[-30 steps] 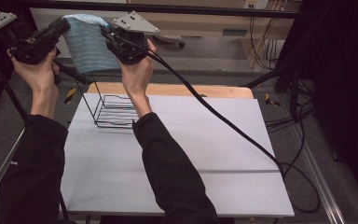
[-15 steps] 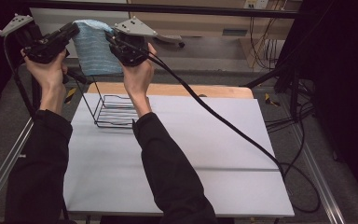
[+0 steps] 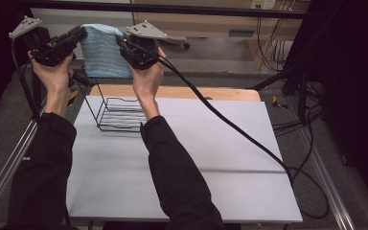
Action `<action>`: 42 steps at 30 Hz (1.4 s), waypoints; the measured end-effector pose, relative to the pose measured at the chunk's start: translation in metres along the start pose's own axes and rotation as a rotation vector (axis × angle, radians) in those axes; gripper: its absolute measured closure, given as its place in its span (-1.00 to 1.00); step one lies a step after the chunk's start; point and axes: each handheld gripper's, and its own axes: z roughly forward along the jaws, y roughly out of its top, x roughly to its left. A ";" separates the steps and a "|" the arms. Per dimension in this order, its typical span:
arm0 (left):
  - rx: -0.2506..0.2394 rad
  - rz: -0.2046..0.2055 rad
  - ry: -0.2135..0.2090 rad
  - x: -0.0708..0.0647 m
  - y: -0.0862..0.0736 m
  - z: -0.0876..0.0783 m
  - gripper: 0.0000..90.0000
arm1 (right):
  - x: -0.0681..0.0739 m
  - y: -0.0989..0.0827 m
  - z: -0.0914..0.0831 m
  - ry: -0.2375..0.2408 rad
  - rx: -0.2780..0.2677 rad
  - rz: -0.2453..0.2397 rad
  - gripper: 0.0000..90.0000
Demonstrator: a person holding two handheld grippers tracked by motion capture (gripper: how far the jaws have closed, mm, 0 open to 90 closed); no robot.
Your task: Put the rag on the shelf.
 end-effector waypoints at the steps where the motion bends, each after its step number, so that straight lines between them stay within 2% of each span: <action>1: 0.002 0.001 0.001 0.000 0.000 0.000 0.80 | -0.001 -0.002 0.000 0.001 0.002 -0.004 0.82; 4: 0.011 -0.002 0.002 0.001 -0.004 0.002 0.80 | -0.003 -0.004 0.001 -0.003 0.013 -0.001 0.82; 9: 0.020 -0.016 -0.004 0.005 -0.014 0.001 0.80 | -0.004 -0.007 0.002 -0.004 0.029 -0.024 0.82; 14: 0.032 -0.017 -0.019 0.008 -0.021 -0.003 0.80 | -0.007 -0.017 0.002 0.005 0.045 0.004 0.82; 21: 0.051 -0.003 -0.031 0.008 -0.033 -0.009 0.80 | -0.008 -0.030 -0.002 0.016 0.061 0.011 0.82; 28: 0.052 -0.005 -0.047 0.011 -0.042 -0.020 0.80 | -0.003 -0.033 -0.005 0.033 0.070 -0.024 0.82; 34: 0.065 0.001 -0.047 0.011 -0.048 -0.023 0.80 | 0.001 -0.037 -0.006 0.030 0.098 -0.028 0.82; 39: 0.070 0.015 -0.065 0.008 -0.052 -0.025 0.80 | -0.003 -0.043 -0.010 0.042 0.095 0.002 0.82; 42: 0.070 0.025 -0.065 0.006 -0.054 -0.026 0.80 | -0.004 -0.046 -0.013 0.048 0.092 0.000 0.82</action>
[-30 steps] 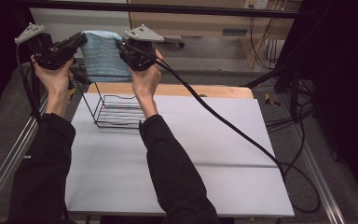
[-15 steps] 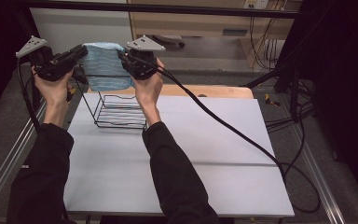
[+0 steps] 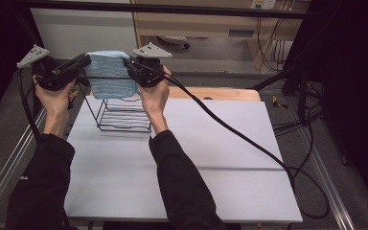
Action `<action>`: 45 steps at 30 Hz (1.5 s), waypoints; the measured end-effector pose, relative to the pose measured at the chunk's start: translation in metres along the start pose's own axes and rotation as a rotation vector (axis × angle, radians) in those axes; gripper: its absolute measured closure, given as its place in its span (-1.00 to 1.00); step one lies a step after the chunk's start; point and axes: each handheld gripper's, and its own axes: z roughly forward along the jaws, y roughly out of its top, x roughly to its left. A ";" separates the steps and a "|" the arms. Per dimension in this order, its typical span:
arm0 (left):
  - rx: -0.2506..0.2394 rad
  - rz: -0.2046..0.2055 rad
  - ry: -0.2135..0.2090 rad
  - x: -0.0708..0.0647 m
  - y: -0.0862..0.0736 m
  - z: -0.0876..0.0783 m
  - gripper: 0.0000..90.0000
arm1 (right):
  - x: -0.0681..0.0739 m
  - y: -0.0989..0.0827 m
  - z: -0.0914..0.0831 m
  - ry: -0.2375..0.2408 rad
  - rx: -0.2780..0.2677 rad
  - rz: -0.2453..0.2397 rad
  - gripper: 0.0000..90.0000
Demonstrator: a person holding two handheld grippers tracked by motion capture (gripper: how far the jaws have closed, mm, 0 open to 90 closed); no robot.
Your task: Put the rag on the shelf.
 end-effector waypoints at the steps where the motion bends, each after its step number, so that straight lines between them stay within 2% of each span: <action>1: -0.001 0.001 -0.001 0.000 -0.001 -0.001 0.80 | 0.000 -0.001 -0.001 0.005 -0.003 -0.001 0.82; 5: -0.004 -0.006 -0.012 0.001 -0.001 -0.006 0.80 | 0.001 -0.001 -0.003 0.026 -0.008 -0.014 0.82; 9: 0.000 0.014 -0.015 -0.001 -0.001 -0.010 0.80 | 0.003 0.000 -0.005 0.039 -0.007 -0.015 0.81; 17: 0.000 0.018 -0.035 -0.002 -0.005 -0.020 0.80 | 0.007 -0.002 -0.011 0.065 0.016 -0.038 0.81; 23: 0.031 0.022 -0.051 -0.004 -0.008 -0.026 0.78 | 0.010 -0.004 -0.016 0.082 0.044 -0.050 0.81; 33: 0.080 0.025 -0.045 -0.010 -0.016 -0.033 0.75 | 0.012 -0.007 -0.021 0.112 0.107 -0.087 0.80; 37: 0.095 0.025 -0.042 -0.011 -0.017 -0.034 0.72 | 0.012 -0.008 -0.022 0.112 0.114 -0.091 0.79; 41: 0.109 0.005 -0.033 -0.011 -0.011 -0.037 0.62 | 0.013 -0.010 -0.022 0.111 0.112 -0.101 0.79; 45: 0.087 -0.017 -0.018 -0.009 0.004 -0.042 0.58 | 0.014 -0.011 -0.023 0.110 0.113 -0.117 0.79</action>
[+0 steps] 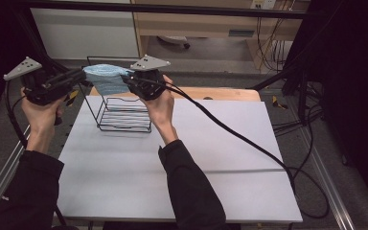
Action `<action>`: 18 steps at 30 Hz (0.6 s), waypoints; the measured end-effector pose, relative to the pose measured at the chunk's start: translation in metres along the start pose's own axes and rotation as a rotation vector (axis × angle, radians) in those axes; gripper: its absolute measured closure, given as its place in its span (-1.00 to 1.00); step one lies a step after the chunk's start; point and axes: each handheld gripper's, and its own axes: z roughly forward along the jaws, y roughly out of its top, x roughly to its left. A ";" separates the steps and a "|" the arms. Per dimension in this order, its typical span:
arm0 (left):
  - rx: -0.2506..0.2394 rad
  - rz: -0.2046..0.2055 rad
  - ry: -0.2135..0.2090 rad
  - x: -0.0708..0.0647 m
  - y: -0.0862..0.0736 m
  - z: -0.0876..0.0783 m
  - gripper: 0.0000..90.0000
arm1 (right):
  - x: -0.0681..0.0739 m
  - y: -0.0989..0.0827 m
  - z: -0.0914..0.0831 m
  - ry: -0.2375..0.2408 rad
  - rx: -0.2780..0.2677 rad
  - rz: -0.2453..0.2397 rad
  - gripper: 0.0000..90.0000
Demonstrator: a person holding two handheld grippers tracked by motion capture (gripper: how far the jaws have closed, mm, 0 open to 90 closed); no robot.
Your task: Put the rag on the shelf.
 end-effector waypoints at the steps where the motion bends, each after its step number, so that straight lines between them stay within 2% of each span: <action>1: -0.006 -0.011 0.004 0.001 0.004 -0.001 0.59 | 0.000 0.000 0.000 0.000 -0.001 0.001 0.79; 4: -0.002 -0.032 0.021 0.002 0.014 0.001 0.62 | -0.001 -0.002 -0.001 0.007 -0.002 0.007 0.79; 8: 0.061 -0.054 0.032 0.000 0.020 0.013 0.77 | -0.001 -0.004 -0.001 0.009 -0.006 0.012 0.79; 10: 0.089 -0.066 0.012 -0.002 0.019 0.018 0.83 | -0.001 -0.004 -0.001 0.009 -0.003 0.008 0.78; 13: 0.122 -0.050 -0.007 -0.007 0.013 0.021 0.85 | -0.001 -0.005 -0.001 0.013 0.003 0.000 0.77; 18: 0.148 -0.049 -0.025 -0.009 0.003 0.020 0.88 | -0.001 -0.006 -0.003 0.026 0.012 0.003 0.68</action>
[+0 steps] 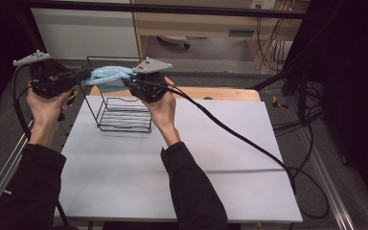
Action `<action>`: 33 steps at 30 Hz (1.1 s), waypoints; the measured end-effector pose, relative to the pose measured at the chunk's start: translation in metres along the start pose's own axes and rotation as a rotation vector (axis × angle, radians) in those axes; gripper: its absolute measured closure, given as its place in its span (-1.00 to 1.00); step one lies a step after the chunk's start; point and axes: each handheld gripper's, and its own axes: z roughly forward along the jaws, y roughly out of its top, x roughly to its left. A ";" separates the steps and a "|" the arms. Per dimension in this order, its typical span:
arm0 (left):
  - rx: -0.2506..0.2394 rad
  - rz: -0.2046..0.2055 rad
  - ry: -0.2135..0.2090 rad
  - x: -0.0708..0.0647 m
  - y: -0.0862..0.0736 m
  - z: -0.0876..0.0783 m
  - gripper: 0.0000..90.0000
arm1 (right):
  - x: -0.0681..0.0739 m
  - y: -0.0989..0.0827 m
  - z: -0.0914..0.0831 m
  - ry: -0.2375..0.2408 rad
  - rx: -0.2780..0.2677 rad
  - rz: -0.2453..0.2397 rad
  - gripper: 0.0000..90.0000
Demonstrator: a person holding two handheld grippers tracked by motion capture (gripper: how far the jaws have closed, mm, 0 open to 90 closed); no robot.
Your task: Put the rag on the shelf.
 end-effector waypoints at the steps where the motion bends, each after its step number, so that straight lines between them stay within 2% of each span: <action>1: 0.004 0.005 0.002 0.000 -0.002 0.000 0.89 | 0.000 0.000 0.000 0.002 0.003 -0.001 0.64; 8: 0.016 0.024 0.005 -0.001 -0.011 0.001 0.92 | 0.002 0.002 -0.005 0.012 0.012 -0.006 0.28; 10: 0.020 0.029 0.006 0.000 -0.013 0.001 0.93 | 0.003 0.003 -0.008 0.017 0.006 -0.010 0.12; 14: 0.030 0.040 0.010 0.001 -0.017 0.002 0.93 | 0.004 0.008 -0.013 0.044 -0.029 0.012 0.01; 16: 0.032 0.044 0.012 0.001 -0.020 0.003 0.93 | 0.003 0.011 -0.016 0.051 -0.042 0.031 0.11; 19: 0.037 0.055 0.013 0.001 -0.022 0.003 0.93 | 0.004 0.015 -0.014 0.065 -0.030 0.049 0.46; 20: 0.036 0.060 0.014 0.000 -0.023 0.003 0.93 | 0.004 0.015 -0.013 0.081 -0.016 0.060 0.61; 22: 0.036 0.066 0.018 0.000 -0.024 0.003 0.93 | 0.004 0.014 -0.009 0.110 0.003 0.096 0.79; 23: 0.037 0.069 0.019 0.001 -0.024 0.003 0.93 | 0.003 0.012 -0.007 0.119 0.021 0.106 0.83; 26: 0.036 0.070 0.019 0.002 -0.027 0.003 0.92 | 0.003 0.007 -0.001 0.106 0.077 0.094 0.90; 33: 0.038 0.070 0.016 0.003 -0.033 0.007 0.88 | -0.003 -0.005 0.003 0.059 0.106 0.089 0.90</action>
